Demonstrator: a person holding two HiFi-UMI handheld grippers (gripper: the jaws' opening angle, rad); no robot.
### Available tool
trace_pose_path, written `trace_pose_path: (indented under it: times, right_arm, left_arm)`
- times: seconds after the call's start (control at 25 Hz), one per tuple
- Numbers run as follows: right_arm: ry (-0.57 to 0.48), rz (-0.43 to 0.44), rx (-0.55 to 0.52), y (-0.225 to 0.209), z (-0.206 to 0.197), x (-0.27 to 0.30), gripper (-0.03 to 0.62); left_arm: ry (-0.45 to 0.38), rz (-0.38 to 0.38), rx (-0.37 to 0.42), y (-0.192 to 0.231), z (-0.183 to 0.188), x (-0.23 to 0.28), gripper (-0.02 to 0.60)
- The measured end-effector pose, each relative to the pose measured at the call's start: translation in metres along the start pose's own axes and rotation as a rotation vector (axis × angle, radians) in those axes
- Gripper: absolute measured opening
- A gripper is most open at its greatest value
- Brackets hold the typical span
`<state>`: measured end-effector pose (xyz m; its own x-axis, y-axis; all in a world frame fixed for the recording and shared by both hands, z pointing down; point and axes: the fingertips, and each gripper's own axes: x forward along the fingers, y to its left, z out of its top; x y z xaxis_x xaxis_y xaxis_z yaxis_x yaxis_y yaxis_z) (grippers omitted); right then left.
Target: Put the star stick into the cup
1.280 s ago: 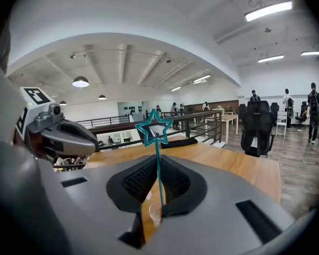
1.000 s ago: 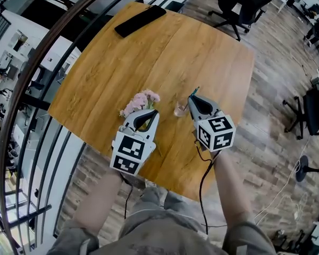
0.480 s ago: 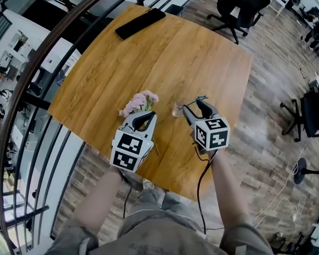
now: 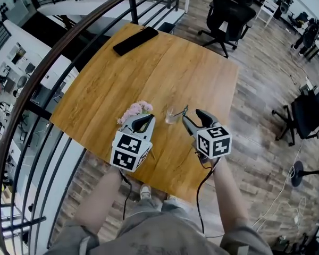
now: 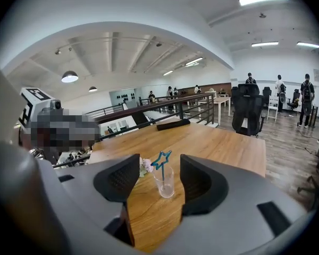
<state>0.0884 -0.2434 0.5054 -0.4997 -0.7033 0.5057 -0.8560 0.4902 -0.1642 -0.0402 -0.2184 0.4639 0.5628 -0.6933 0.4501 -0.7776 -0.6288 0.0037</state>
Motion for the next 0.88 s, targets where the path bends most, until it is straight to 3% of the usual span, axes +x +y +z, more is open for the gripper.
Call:
trace_pose_path:
  times: [0.2,0.56,0.88]
  right_arm:
    - [-0.044,0.004,-0.032,0.015,0.017,-0.025,0.252]
    - [-0.266,0.038,-0.222,0.077,0.104,-0.117,0.241]
    - [-0.461,0.12,-0.202,0.116,0.147,-0.198,0.158]
  left_arm:
    - [-0.03,0.004,0.014,-0.007,0.014,-0.016,0.015]
    - [-0.156,0.033,0.098,-0.017,0.072,-0.074,0.015]
    - [-0.266,0.044,0.173,-0.034,0.115,-0.131,0.015]
